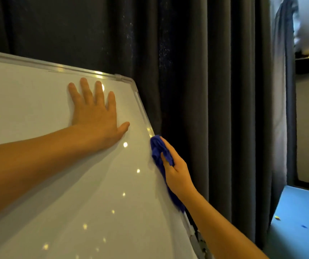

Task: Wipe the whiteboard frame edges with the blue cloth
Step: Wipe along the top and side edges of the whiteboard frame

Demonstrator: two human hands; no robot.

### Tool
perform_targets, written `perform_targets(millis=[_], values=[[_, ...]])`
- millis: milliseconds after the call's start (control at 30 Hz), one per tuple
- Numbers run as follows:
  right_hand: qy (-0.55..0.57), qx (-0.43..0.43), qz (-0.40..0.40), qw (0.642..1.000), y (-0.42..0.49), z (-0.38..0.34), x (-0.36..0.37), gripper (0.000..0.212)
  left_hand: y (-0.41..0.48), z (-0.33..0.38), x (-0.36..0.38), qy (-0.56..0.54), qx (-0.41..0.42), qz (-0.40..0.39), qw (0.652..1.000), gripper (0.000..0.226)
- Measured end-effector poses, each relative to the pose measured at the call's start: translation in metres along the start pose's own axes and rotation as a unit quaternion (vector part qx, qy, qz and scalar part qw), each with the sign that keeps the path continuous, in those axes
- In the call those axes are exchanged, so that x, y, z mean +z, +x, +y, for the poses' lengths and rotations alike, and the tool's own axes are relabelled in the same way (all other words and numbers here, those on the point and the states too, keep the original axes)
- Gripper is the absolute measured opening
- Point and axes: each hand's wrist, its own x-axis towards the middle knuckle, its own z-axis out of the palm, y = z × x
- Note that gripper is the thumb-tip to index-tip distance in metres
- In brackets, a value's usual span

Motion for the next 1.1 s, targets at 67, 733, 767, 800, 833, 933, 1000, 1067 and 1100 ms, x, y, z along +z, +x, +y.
perform_targets(millis=[67, 733, 767, 800, 833, 933, 1000, 1067, 1100], values=[[-0.021, 0.043, 0.004, 0.999, -0.02, 0.005, -0.009, 0.05, -0.008, 0.002, -0.002, 0.004, 0.022, -0.004, 1.0, 0.101], [-0.214, 0.145, 0.112, 0.96, -0.218, 0.01, 0.03, 0.055, -0.125, 0.084, 0.016, 0.007, 0.294, -0.043, 0.955, 0.092], [-0.223, 0.153, 0.109, 0.956, -0.236, 0.018, 0.028, 0.056, -0.126, 0.084, 0.017, 0.008, 0.292, -0.041, 0.955, 0.092], [-0.226, 0.173, 0.116, 0.952, -0.255, 0.027, 0.026, 0.057, -0.127, 0.084, 0.018, 0.007, 0.289, -0.04, 0.957, 0.093], [-0.223, 0.205, 0.139, 0.943, -0.273, 0.037, 0.023, 0.056, -0.128, 0.085, 0.018, 0.004, 0.286, -0.039, 0.957, 0.093], [-0.182, 0.332, 0.247, 0.892, -0.309, 0.057, 0.009, 0.055, -0.137, 0.095, 0.017, -0.008, 0.293, -0.046, 0.955, 0.095], [-0.149, 0.394, 0.283, 0.862, -0.309, 0.06, 0.004, 0.059, -0.148, 0.104, 0.015, -0.003, 0.303, -0.052, 0.952, 0.097], [-0.16, 0.406, 0.267, 0.859, -0.294, 0.061, 0.008, 0.064, -0.163, 0.116, 0.013, 0.005, 0.303, -0.06, 0.951, 0.101], [-0.177, 0.386, 0.24, 0.873, -0.285, 0.061, 0.014, 0.067, -0.17, 0.122, 0.014, 0.008, 0.295, -0.063, 0.953, 0.103]])
